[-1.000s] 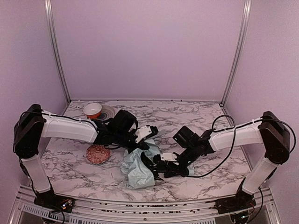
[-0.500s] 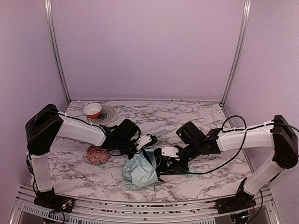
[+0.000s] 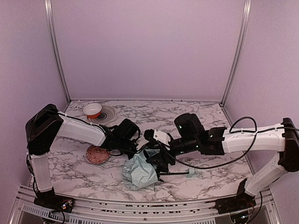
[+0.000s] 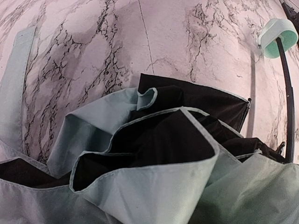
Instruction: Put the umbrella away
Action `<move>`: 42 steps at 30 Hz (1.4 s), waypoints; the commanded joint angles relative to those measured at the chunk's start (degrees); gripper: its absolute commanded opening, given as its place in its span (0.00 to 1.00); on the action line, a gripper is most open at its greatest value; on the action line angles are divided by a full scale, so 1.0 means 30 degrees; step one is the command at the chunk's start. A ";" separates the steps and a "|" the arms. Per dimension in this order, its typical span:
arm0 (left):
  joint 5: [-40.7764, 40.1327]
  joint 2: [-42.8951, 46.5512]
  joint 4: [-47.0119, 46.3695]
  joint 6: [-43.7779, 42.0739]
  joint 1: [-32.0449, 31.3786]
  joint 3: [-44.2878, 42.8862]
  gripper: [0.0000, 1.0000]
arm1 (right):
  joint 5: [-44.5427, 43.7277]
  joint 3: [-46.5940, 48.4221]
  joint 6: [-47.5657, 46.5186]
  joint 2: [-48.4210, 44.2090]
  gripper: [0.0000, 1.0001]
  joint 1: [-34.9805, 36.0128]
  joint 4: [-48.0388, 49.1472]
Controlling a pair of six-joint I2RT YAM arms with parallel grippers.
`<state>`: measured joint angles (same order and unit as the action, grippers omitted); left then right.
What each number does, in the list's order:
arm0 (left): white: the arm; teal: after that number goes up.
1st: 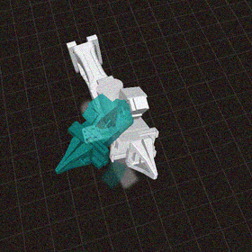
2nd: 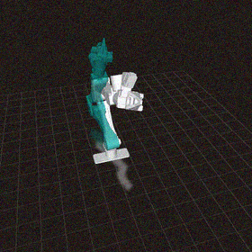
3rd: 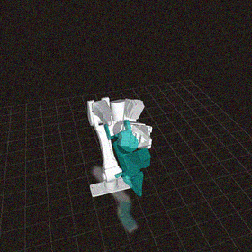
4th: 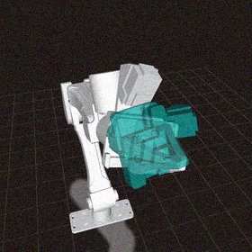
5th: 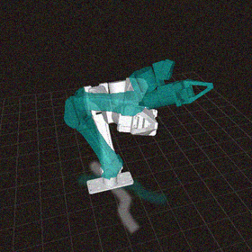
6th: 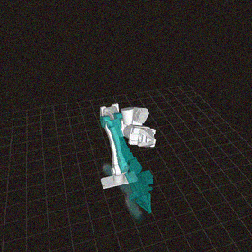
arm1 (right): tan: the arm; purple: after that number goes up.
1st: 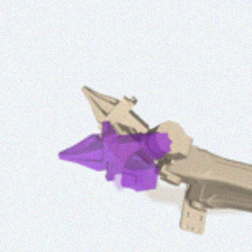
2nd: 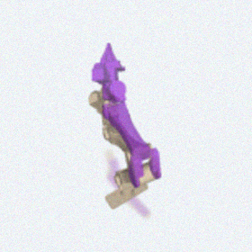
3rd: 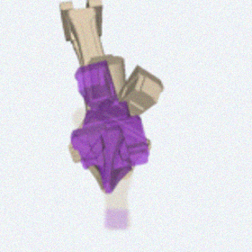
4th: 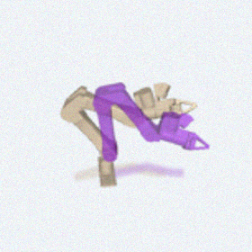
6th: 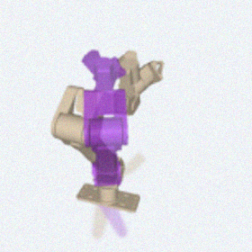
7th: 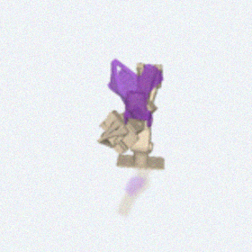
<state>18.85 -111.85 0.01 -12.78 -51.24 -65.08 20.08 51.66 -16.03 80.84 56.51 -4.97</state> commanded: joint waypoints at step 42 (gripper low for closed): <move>0.3134 1.0049 -0.6258 0.1676 0.4996 0.5972 0.75 | 0.2309 -0.1263 1.1789 0.2758 0.00 -0.2636 0.7169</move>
<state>21.32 -90.94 -16.75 -4.78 -34.79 -49.39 26.55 47.40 17.28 90.70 48.51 14.66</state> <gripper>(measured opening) 0.820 0.005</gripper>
